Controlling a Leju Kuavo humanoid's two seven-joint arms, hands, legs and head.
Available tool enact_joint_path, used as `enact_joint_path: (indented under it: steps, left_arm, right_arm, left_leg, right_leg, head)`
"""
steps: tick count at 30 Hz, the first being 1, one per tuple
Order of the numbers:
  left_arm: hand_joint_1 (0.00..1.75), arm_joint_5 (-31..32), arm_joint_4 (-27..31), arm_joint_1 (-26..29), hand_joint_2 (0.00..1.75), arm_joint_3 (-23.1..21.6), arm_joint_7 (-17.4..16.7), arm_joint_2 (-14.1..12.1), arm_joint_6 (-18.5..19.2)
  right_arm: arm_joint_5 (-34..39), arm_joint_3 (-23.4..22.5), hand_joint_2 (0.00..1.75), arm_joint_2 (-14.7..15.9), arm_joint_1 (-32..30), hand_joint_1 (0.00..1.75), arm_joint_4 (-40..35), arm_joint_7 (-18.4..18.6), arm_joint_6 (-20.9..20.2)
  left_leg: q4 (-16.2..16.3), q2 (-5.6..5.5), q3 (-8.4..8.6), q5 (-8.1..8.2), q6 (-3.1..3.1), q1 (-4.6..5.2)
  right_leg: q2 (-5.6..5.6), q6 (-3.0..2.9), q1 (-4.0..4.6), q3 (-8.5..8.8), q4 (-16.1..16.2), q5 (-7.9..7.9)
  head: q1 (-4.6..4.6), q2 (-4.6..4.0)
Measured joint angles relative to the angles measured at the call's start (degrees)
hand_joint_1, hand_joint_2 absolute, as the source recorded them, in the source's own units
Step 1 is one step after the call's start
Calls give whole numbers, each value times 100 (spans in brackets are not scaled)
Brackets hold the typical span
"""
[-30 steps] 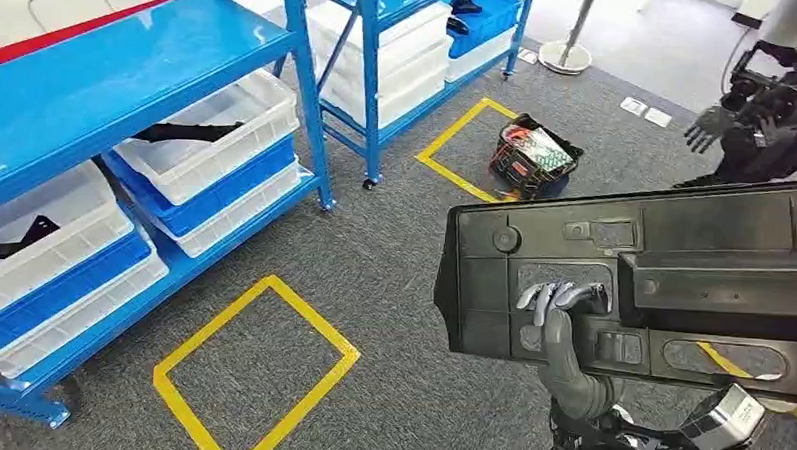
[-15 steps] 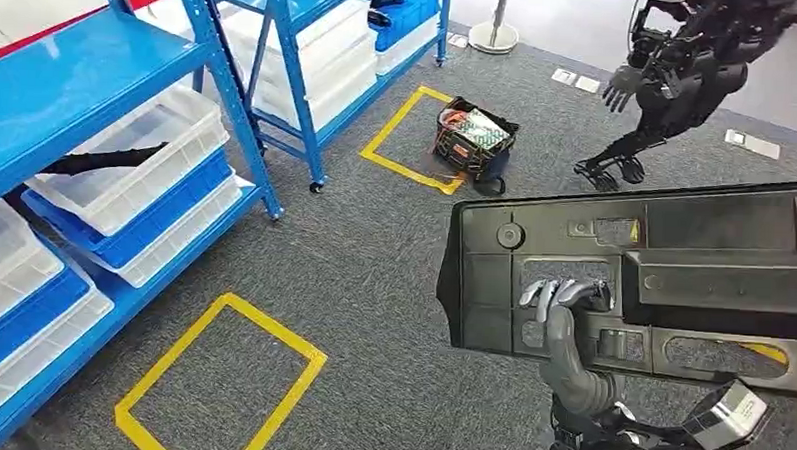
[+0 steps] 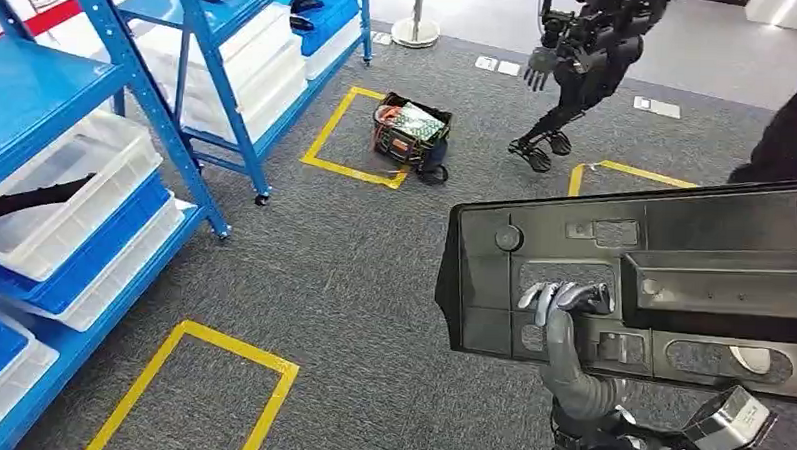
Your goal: Take the parts from the cabinet and place them on the table.
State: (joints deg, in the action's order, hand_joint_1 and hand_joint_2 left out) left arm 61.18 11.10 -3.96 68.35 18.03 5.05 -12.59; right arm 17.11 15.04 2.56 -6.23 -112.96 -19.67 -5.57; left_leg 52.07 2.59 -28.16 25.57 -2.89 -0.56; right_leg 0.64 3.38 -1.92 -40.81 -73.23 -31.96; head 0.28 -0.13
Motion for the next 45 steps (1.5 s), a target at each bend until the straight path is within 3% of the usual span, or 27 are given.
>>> enact_joint_path:
  steps: [2, 3, 4, 5, 6, 9, 11, 12, 14, 16, 18, 19, 20, 24, 25, 26, 27, 30, 32, 34, 35, 37, 39, 40, 42, 44, 45]
  left_arm:
    - [0, 0, 0, -3, 175, 0, -4, 4, 4]
    - [0, 4, 0, -2, 175, 0, -11, 2, 17]
    - [0, 9, 13, -4, 175, 0, -17, -37, 22]
    - [0, 19, 35, -2, 175, -2, -35, -94, 41]
    - [0, 35, 35, -4, 175, -4, -35, -77, 57]
    - [0, 48, 33, -2, 175, -2, -66, -52, 70]
    - [0, 53, 31, -5, 175, -6, -72, -22, 79]
    - [0, 52, 28, 0, 175, -4, -74, -13, 79]
    - [0, 48, 28, 23, 175, -2, -90, -13, 72]
    - [0, 48, 28, 33, 175, -2, -92, -13, 72]
    - [0, 48, 28, 30, 175, -4, -94, -11, 72]
    - [0, 52, 28, 27, 175, -4, -94, -13, 72]
    - [0, 57, 29, 27, 175, -4, -100, -41, 74]
    - [0, 105, 28, 15, 175, -9, -135, -39, 90]
    - [0, 118, 28, 13, 175, -13, -140, -33, 100]
    - [0, 125, 28, 16, 175, -15, -140, -24, 109]
    - [0, 127, 28, 20, 175, -15, -144, -22, 109]
    - [0, 135, 28, 31, 175, -15, -160, -15, 116]
    - [0, 133, 28, 27, 175, -17, -170, -15, 116]
    - [0, 136, 28, 18, 175, -20, -175, -11, 116]
    - [0, 136, 33, 15, 175, -20, -184, -22, 116]
    - [0, 133, 33, 9, 175, -22, -192, -17, 116]
    - [0, 133, 33, 4, 175, -22, -195, -15, 116]
    - [0, 133, 33, 1, 175, -22, -195, -17, 116]
    - [0, 133, 33, -1, 175, -24, -195, -11, 118]
    - [0, 125, 33, 14, 175, -24, -195, -2, 118]
    - [0, 120, 33, 23, 175, -22, -194, -2, 118]
  right_arm:
    - [2, -9, 175, 2, 5, 175, 0, 0, -13]
    - [2, -7, 175, 2, 7, 175, 0, 0, -22]
    - [2, -7, 175, 2, 17, 175, 4, 0, -31]
    - [0, -4, 175, -15, 18, 175, 2, 7, -35]
    - [7, -9, 175, -11, 15, 175, 7, 11, -37]
    - [15, -31, 175, 0, 5, 175, 4, 9, -48]
    - [13, -44, 175, -2, 17, 175, -2, 7, -55]
    - [11, -46, 175, -7, 21, 175, -2, 7, -59]
    - [13, -46, 175, -7, 15, 175, -2, 7, -66]
    - [13, -52, 175, -4, 15, 175, 0, 7, -66]
    - [13, -55, 175, -4, 17, 175, 0, 7, -66]
    - [13, -55, 175, -4, 17, 175, 0, 7, -66]
    - [13, -61, 175, -4, 21, 175, 0, 7, -66]
    - [15, -90, 175, 0, 16, 175, -4, 7, -83]
    - [15, -96, 175, 9, 9, 175, -9, 7, -83]
    - [17, -101, 175, 11, 25, 175, -13, 4, -83]
    - [15, -101, 175, 11, 44, 175, -13, 4, -83]
    - [15, -101, 175, 13, 37, 175, -9, 9, -83]
    - [15, -103, 175, 22, 37, 175, -9, 9, -77]
    - [15, -103, 175, 22, 39, 175, -9, 11, -74]
    - [15, -103, 175, 22, 52, 175, -9, 11, -72]
    - [15, -103, 175, 24, 43, 175, -9, 15, -66]
    - [17, -103, 175, 26, 35, 175, -9, 15, -66]
    - [17, -103, 175, 26, 38, 175, -11, 15, -66]
    - [15, -111, 175, 20, 45, 175, -11, 11, -66]
    - [17, -109, 175, 4, 37, 175, -9, 11, -66]
    - [20, -114, 175, 4, 30, 175, -2, 11, -63]
  left_leg:
    - [46, 138, 10, 40, 89, -55]
    - [120, 190, 6, 87, 158, -95]
    - [232, 238, -12, 154, 260, -71]
    - [315, 260, -77, 240, 304, -72]
    - [309, 307, -77, 241, 332, -47]
    - [331, 432, -52, 266, 372, -128]
    - [827, -47, -262, 720, 340, -156]
    - [1298, -174, -483, 983, 313, -135]
    - [2127, -251, -917, 1290, 223, -81]
    - [2139, -288, -991, 1109, 95, 5]
    - [1305, -389, -615, 547, -52, 103]
    - [819, -642, -388, 291, -130, 142]
    - [635, -918, -305, 312, -191, 146]
    - [501, -646, -222, 251, -157, 185]
    - [382, -532, -170, 178, -101, 111]
    - [334, -472, -154, 155, -122, 126]
    - [334, -373, -161, 148, -127, 130]
    - [339, -84, -186, 153, -125, 132]
    - [343, 79, -183, 167, -104, 116]
    - [375, 198, -168, 200, -52, 99]
    - [414, 247, -166, 232, -9, 143]
    - [426, 337, -147, 256, 53, 158]
    - [417, 454, -127, 261, 96, 144]
    - [460, 420, -155, 317, 145, 110]
    - [1019, -121, -378, 748, 195, 64]
    - [1965, -259, -824, 1199, 219, 36]
    - [2260, -268, -972, 1261, 221, 30]
  right_leg:
    - [-93, 197, -88, 469, 836, 344]
    - [-224, 305, -140, 804, 1419, 538]
    - [-497, 351, -162, 930, 1638, 537]
    - [-459, 278, -142, 912, 1636, 566]
    - [-376, 120, -116, 882, 1548, 536]
    - [-189, -59, -59, 815, 1513, 549]
    - [-88, -126, -36, 778, 1515, 582]
    - [-36, -154, -4, 762, 1515, 591]
    - [97, -207, 78, 725, 1513, 609]
    - [256, -231, 138, 716, 1512, 619]
    - [417, -250, 170, 742, 1512, 629]
    - [481, -250, 168, 755, 1513, 629]
    - [532, -244, 197, 741, 1506, 633]
    - [805, -134, 160, 656, 1534, 706]
    - [648, -164, 182, 597, 1431, 655]
    - [333, -178, 223, 464, 1201, 493]
    - [170, -196, 223, 277, 813, 302]
    - [7, -128, 150, -232, -302, -77]
    - [-47, 30, 87, 57, 174, 137]
    - [-291, 169, 62, 702, 1282, 486]
    - [-591, 123, 80, 843, 1597, 474]
    - [-431, -30, 118, 877, 1582, 528]
    - [-314, -95, 129, 829, 1591, 552]
    - [-235, -160, 31, 857, 1627, 590]
    - [-138, -264, 42, 821, 1624, 622]
    - [-4, -286, 61, 783, 1621, 636]
    - [67, -300, 70, 770, 1619, 649]
  head:
    - [-6, 0]
    - [-9, 0]
    - [0, 0]
    - [27, 0]
    - [-26, 0]
    - [-63, 0]
    - [-90, 0]
    - [-113, 0]
    - [-125, 0]
    - [-120, 0]
    - [-116, 0]
    - [-118, 0]
    - [-105, 0]
    - [-131, 0]
    - [-124, 0]
    - [-114, 0]
    - [-90, 0]
    - [-87, 0]
    - [-87, 0]
    - [-85, 0]
    - [-72, 0]
    - [-92, 0]
    - [-87, 0]
    - [-85, 0]
    - [-122, 0]
    - [-135, 0]
    - [-135, 0]
